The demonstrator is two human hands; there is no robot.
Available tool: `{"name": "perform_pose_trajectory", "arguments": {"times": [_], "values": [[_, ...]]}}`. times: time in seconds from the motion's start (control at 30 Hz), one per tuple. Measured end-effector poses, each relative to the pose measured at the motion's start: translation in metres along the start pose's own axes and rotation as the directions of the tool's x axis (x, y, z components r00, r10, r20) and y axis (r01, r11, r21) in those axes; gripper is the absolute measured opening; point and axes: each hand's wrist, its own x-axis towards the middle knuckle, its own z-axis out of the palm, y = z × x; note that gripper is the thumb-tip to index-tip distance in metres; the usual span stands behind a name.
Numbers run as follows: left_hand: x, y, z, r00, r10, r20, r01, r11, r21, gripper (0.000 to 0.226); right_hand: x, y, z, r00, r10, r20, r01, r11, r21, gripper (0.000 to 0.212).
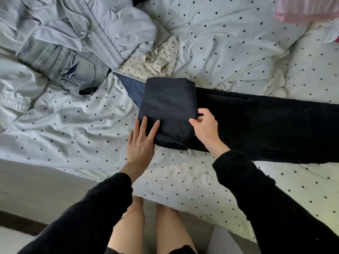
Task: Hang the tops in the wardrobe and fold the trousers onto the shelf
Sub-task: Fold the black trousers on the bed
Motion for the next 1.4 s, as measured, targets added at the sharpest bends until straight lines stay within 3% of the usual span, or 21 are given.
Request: {"name": "perform_pose_trajectory", "arguments": {"times": [0.07,0.13,0.17,0.23,0.3,0.33,0.43,0.53,0.6,0.7,0.8,0.93,1.07,1.13,1.23,1.33,1.4], "values": [[0.003,-0.005,0.002,0.997,0.052,0.064,-0.053,0.999,0.006,0.086,-0.005,-0.004,0.002,0.985,-0.136,-0.109,0.113,0.973,-0.199,0.049],[0.004,-0.012,0.001,0.977,0.105,0.187,-0.106,0.994,-0.006,0.091,-0.014,-0.009,0.007,0.912,-0.380,-0.154,0.273,0.844,-0.461,0.052],[0.006,-0.016,-0.001,0.962,0.108,0.252,-0.097,0.994,-0.056,0.089,-0.019,-0.009,0.013,0.858,-0.501,-0.113,0.363,0.747,-0.557,0.049],[0.011,-0.020,-0.009,0.943,0.061,0.328,0.055,0.941,-0.333,0.076,-0.026,0.000,0.030,0.794,-0.607,0.028,0.475,0.591,-0.652,0.047],[0.019,-0.021,-0.016,0.961,-0.069,0.266,0.227,0.745,-0.627,0.054,-0.028,0.017,0.042,0.821,-0.548,0.159,0.486,0.525,-0.698,0.053],[0.026,-0.023,-0.019,0.957,-0.166,0.236,0.285,0.667,-0.688,0.047,-0.024,0.027,0.045,0.841,-0.506,0.193,0.469,0.502,-0.727,0.055],[0.047,-0.025,-0.026,0.901,-0.336,0.275,0.427,0.568,-0.704,0.052,-0.009,0.049,0.046,0.867,-0.428,0.257,0.451,0.450,-0.771,0.060],[0.076,-0.025,-0.031,0.823,-0.358,0.442,0.563,0.402,-0.722,0.057,0.004,0.055,0.046,0.870,-0.403,0.284,0.456,0.440,-0.773,0.060],[0.085,-0.024,-0.038,0.798,-0.342,0.496,0.601,0.390,-0.698,0.051,0.003,0.052,0.046,0.868,-0.392,0.306,0.472,0.460,-0.752,0.058],[0.078,-0.013,-0.052,0.825,-0.335,0.456,0.565,0.457,-0.687,0.042,-0.008,0.044,0.051,0.898,-0.342,0.276,0.431,0.568,-0.701,0.061],[0.069,-0.001,-0.076,0.884,-0.301,0.358,0.467,0.538,-0.702,0.035,-0.019,0.025,0.054,0.918,-0.326,0.225,0.394,0.694,-0.602,0.061],[0.062,0.012,-0.121,0.941,-0.242,0.236,0.335,0.571,-0.750,0.032,-0.032,-0.004,0.037,0.894,-0.352,0.278,0.420,0.874,-0.243,0.061],[0.059,0.034,-0.151,0.967,-0.207,0.148,0.250,0.659,-0.709,0.035,-0.035,-0.027,0.014,0.924,-0.230,0.306,0.213,0.973,0.087,0.053],[0.058,0.053,-0.149,0.970,-0.185,0.157,0.242,0.707,-0.664,0.033,-0.038,-0.030,-0.005,0.961,-0.109,0.252,0.011,0.932,0.361,0.042],[0.052,0.086,-0.133,0.970,-0.176,0.170,0.245,0.731,-0.637,0.027,-0.046,-0.016,-0.037,0.975,0.024,0.223,-0.173,0.712,0.680,0.032],[0.045,0.133,-0.111,0.988,-0.074,0.133,0.142,0.759,-0.635,0.027,-0.049,0.011,-0.081,0.980,0.096,0.172,-0.197,0.538,0.820,0.027],[0.044,0.158,-0.092,0.985,0.080,0.153,0.024,0.813,-0.581,0.031,-0.047,0.022,-0.104,0.983,0.131,0.128,-0.178,0.517,0.837,0.032]]}}
